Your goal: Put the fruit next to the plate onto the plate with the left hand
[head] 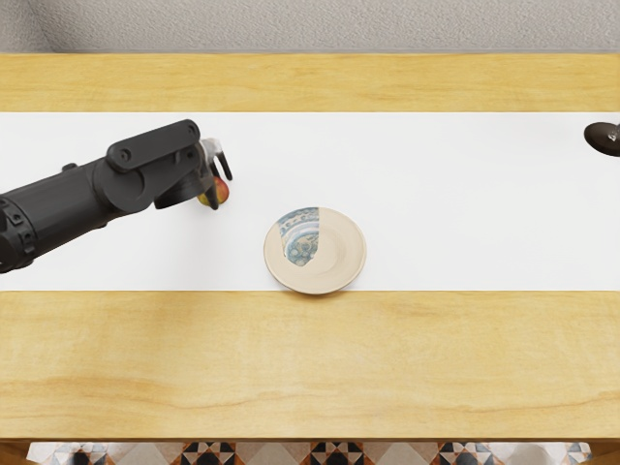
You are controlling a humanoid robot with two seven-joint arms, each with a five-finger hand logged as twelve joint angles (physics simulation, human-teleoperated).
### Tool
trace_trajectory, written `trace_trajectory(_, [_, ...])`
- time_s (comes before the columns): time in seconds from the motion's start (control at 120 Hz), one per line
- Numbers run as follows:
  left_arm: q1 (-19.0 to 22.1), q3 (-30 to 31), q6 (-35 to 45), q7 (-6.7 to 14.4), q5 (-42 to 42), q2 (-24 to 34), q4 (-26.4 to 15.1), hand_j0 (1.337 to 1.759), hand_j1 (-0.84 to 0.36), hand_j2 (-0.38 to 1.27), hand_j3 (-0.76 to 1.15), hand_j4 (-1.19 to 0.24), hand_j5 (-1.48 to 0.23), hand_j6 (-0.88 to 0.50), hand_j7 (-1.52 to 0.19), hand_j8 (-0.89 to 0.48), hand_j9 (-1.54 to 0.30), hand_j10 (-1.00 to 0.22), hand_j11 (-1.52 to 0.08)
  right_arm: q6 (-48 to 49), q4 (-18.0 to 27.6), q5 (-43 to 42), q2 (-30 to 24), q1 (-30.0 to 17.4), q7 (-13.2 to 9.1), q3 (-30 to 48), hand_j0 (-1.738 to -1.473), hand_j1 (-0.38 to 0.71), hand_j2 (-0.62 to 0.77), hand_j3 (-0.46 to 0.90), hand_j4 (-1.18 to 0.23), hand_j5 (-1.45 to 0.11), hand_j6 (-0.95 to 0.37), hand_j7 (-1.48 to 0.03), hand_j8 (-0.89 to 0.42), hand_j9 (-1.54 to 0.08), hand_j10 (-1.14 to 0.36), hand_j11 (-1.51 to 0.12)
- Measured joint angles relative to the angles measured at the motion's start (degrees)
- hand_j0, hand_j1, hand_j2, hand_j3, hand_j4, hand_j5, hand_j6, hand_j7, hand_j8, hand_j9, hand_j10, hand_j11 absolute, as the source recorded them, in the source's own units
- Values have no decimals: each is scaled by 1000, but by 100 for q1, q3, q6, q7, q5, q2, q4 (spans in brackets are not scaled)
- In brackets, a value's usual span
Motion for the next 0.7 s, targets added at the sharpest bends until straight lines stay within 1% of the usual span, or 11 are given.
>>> trace_trajectory(0.175, [12,1,-45,2,17,0,-20,1651,-278,164,0,-665,-815,-421,-847,-426,-863,-636,-862,0,0,0,0,0,0,0,-1658,-349,0,0,0,0,0,0,0,0,0,0])
trace_trajectory(0.2, [17,2,-51,3,15,1,-21,1651,-273,185,0,-675,-830,-410,-861,-423,-879,-642,-877,0,-1,0,0,0,0,0,-1658,-349,0,0,0,0,0,0,0,0,0,0])
trace_trajectory(0.275, [33,5,-62,3,14,-6,-23,1648,-242,107,0,-700,-863,-409,-898,-420,-922,-645,-921,0,0,0,0,0,0,-1,-1658,-349,0,0,0,0,0,0,0,0,0,0])
trace_trajectory(0.358, [35,43,-71,2,-2,-8,-26,1646,-214,81,0,-717,-903,-401,-938,-408,-962,-651,-961,0,1,0,0,0,0,-1,-1658,-349,0,0,0,0,0,0,0,0,0,0])
trace_trajectory(0.408, [39,71,-65,1,-9,-8,-28,1647,-244,151,0,-735,-912,-422,-953,-423,-978,-660,-976,0,0,0,0,0,0,-1,-1658,-349,0,0,0,0,0,0,0,0,0,0])
trace_trajectory(0.458, [38,88,-63,1,-16,-8,-28,1647,-251,202,0,-747,-927,-433,-970,-429,-998,-665,-994,0,-1,0,0,0,0,-1,-1658,-349,0,0,0,0,0,0,0,0,0,0])
trace_trajectory(0.467, [37,90,-63,0,-17,-8,-28,1648,-251,216,0,-749,-928,-436,-971,-432,-998,-685,-996,0,-1,0,0,0,0,-1,-1658,-349,0,0,0,0,0,0,0,0,0,0])
trace_trajectory(0.583, [-5,115,-102,-2,-43,0,-33,1649,-252,341,0,-781,-969,-470,-1004,-473,-1028,-722,-1029,0,-2,0,0,0,0,0,-1658,-349,0,0,0,0,0,0,0,0,0,0])
trace_trajectory(0.633, [-95,115,-154,-2,-75,13,-43,1650,-278,419,0,-771,-994,-453,-1016,-471,-1032,-736,-1035,0,-1,0,0,0,0,1,-1658,-349,0,0,0,0,0,0,0,0,0,0])
trace_trajectory(0.675, [-197,106,-222,-2,-141,35,-78,1651,-306,471,0,-732,-1022,-413,-1028,-448,-1036,-719,-1040,0,-2,0,0,0,0,2,-1658,-349,0,0,0,0,0,0,0,0,0,0])
trace_trajectory(0.7, [-307,100,-252,-3,-215,80,-132,1651,-321,483,0,-724,-1028,-429,-1037,-438,-1039,-726,-1043,0,-2,0,0,0,0,1,-1658,-349,0,0,0,0,0,0,0,0,0,0])
